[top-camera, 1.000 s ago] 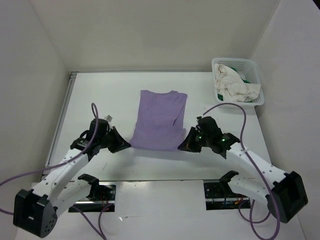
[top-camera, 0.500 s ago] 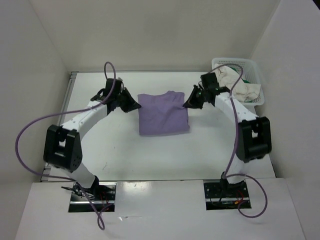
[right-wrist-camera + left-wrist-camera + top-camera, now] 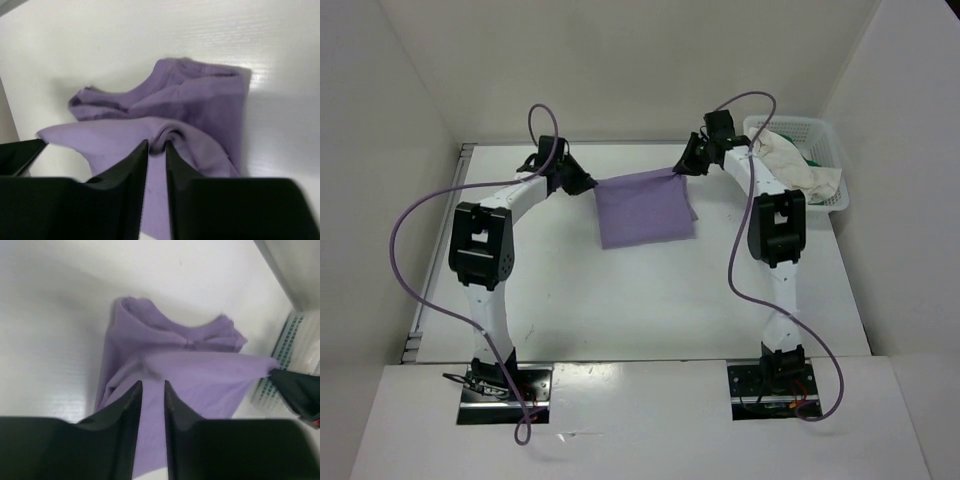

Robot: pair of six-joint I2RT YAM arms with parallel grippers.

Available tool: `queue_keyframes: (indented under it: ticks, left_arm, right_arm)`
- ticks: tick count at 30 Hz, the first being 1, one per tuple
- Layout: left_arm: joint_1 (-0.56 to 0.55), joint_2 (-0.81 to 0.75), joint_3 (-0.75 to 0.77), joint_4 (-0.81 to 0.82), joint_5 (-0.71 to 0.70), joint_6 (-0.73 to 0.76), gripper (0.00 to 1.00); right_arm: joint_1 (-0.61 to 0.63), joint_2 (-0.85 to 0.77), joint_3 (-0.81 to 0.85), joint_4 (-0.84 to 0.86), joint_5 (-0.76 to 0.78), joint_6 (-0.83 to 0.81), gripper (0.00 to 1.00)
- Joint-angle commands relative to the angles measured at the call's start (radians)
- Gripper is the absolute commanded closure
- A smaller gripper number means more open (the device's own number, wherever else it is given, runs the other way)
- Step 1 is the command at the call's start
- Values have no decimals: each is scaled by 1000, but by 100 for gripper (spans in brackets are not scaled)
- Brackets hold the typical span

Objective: Fold and stack the t-shirts
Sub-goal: Fold the long partially folded tshirt into a neat square, then put the neatly folded tshirt into the corner of the board with the left arm

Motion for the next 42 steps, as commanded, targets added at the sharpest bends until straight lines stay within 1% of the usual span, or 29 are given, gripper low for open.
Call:
queue_keyframes:
  ticks: [1,2,3,4,5,6,7,8,9,10,11,12,14,15,18,19,20,24,25,26,27,30,31,33,36,37,39,40,42]
  left_arm:
    - [25,46,91,68,-21,-15,64]
    - [34,46,100,78,-6,-15,54]
    - [44,25,100,90,-16,-15,47]
    - [45,-20,90,101,-31,-15,36]
    - [55,-41,67,119,-47,-15,33]
    - [55,-58,57,120,-57,-15,33]
    - [55,-80,57,130,-48,-15,36]
    - [55,-80,47,130,-33,-6,38]
    - [28,-93,33,130,-9,-6,40]
    - [11,-112,10,147,5,5,41]
    - [-6,-121,-22,162,21,5,41]
    - [-42,-132,-92,176,46,5,42]
    - [-72,-132,-162,204,61,5,42]
    - [-72,-152,-232,216,70,19,41]
    - [-60,-201,-334,227,44,43,35]
    - [-42,-210,-378,227,44,43,31]
    - [-41,-210,-392,227,44,65,29]
    - [-29,-160,-383,201,73,95,24]
    - [-29,-147,-369,201,73,96,24]
    - [-29,-138,-369,201,73,96,24]
    - [-29,-124,-369,216,73,96,24]
    - [-29,-62,-330,216,137,106,24]
    - [-29,-16,-310,216,151,106,24]
    - [-29,29,-280,207,176,115,27]
    - [-29,92,-242,218,197,115,38]
    - [-38,122,-213,218,197,115,47]
    - [-50,159,-178,218,197,115,62]
    - [-51,170,-158,218,197,115,75]
    - [-80,190,-89,218,209,91,85]
  right_arm:
    - [-14,52,167,-64,9,-25,71]
    - [-14,52,177,-64,9,-25,68]
    - [-14,42,187,-64,9,-25,65]
    - [-14,13,187,-64,9,-35,65]
    - [-14,-4,178,-64,9,-36,62]
    - [-14,-23,159,-64,9,-45,61]
    - [-14,-63,142,-64,9,-45,59]
    - [-14,-88,77,-49,-5,-45,59]
    - [-14,-114,31,-11,-14,-36,59]
    - [-5,-167,-17,12,-14,-36,63]
    - [6,-191,-112,32,-26,-26,68]
    - [6,-211,-163,72,-42,-26,79]
    - [39,-255,-294,108,-72,-26,89]
    - [49,-255,-327,118,-86,-26,94]
    - [59,-264,-422,143,-100,-42,95]
    - [59,-255,-453,143,-100,-42,95]
    - [59,-243,-464,143,-100,-42,95]
    - [59,-252,-493,143,-76,-42,95]
    - [59,-272,-516,155,-76,-42,96]
    - [59,-331,-527,166,-76,-28,96]
    - [59,-365,-527,166,-76,-19,94]
    - [59,-480,-536,160,-65,-19,78]
    - [59,-508,-554,148,-65,-19,69]
    - [59,-592,-595,137,-65,-19,65]
    - [59,-714,-668,126,-65,-19,63]
    - [59,-746,-689,116,-65,-10,63]
    - [59,-836,-749,106,-65,1,62]
    - [59,-866,-770,96,-74,1,62]
    - [50,-948,-836,86,-74,27,62]
